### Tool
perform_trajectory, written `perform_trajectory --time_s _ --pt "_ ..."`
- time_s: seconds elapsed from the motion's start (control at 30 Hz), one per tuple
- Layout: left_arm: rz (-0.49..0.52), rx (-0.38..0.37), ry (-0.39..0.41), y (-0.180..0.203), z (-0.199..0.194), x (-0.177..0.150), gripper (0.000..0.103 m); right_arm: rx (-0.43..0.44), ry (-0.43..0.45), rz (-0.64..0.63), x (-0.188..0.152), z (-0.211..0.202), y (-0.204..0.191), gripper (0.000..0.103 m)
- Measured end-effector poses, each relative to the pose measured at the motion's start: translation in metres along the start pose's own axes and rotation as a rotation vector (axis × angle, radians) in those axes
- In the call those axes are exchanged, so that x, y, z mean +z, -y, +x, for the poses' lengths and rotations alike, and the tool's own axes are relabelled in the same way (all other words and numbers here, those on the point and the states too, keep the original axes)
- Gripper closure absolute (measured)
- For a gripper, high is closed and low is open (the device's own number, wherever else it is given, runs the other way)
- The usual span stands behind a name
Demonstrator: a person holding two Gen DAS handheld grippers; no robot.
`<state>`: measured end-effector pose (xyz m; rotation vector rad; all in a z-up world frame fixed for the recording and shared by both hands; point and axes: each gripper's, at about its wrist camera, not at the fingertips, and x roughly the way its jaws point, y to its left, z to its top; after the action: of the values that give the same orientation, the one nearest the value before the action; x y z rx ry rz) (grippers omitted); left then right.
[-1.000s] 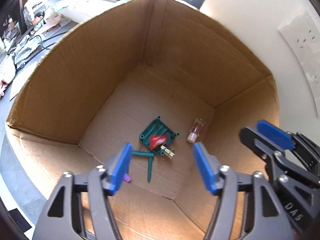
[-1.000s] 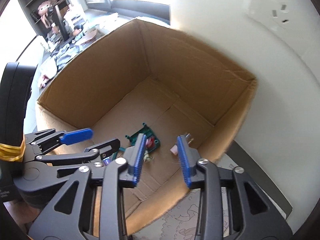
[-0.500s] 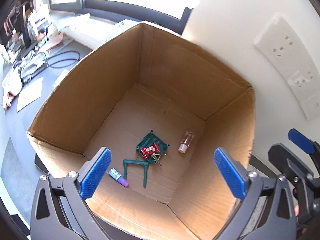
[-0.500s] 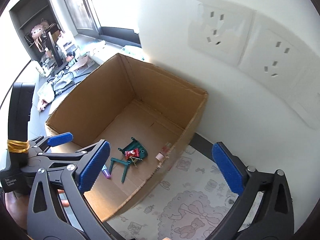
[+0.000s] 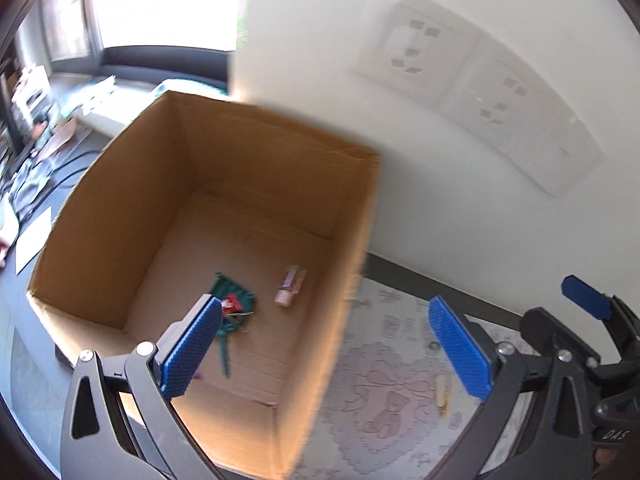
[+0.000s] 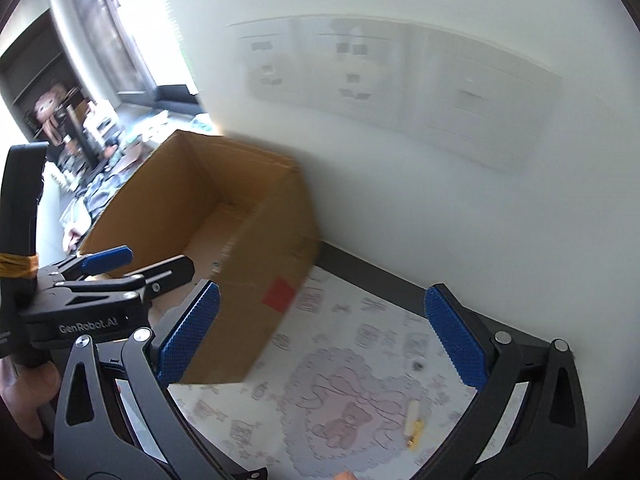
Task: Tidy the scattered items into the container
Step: 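Move both tools back over the mat toward the cable and star stick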
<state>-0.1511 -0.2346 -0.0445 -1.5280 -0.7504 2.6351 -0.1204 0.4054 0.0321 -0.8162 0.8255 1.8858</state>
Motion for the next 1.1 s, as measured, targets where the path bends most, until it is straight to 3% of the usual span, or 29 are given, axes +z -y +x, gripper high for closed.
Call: perform_trajectory --time_s 0.6,0.93,1.1 --pt "0.224 -0.096 -0.144 0.13 0.04 -0.05 0.0 -0.097 -0.01 0.19 -0.081 -0.05 0.119 0.0" --pt "0.273 -0.111 -0.23 0.158 0.068 -0.076 0.0 -0.122 -0.045 0.283 -0.13 -0.053 0.165 0.003" --pt "0.298 -0.116 -0.279 0.167 0.082 -0.09 0.0 -0.125 -0.068 0.31 -0.143 -0.049 0.179 0.014"
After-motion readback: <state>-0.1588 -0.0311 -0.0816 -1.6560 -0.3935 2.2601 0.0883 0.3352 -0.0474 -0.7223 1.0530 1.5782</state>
